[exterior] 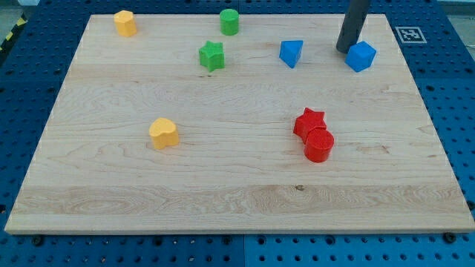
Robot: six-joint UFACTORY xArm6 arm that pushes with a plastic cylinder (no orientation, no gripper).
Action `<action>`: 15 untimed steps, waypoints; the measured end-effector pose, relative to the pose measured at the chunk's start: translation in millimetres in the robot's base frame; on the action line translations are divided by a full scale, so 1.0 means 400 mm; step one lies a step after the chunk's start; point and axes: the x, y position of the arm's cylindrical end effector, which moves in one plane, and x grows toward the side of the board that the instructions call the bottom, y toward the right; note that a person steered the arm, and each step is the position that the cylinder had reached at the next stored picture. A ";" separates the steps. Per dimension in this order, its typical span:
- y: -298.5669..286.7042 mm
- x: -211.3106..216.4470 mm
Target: Move the blue cube towards bottom center
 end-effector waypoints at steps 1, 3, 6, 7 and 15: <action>0.000 -0.017; 0.017 -0.028; 0.046 0.081; 0.087 0.107; 0.007 0.485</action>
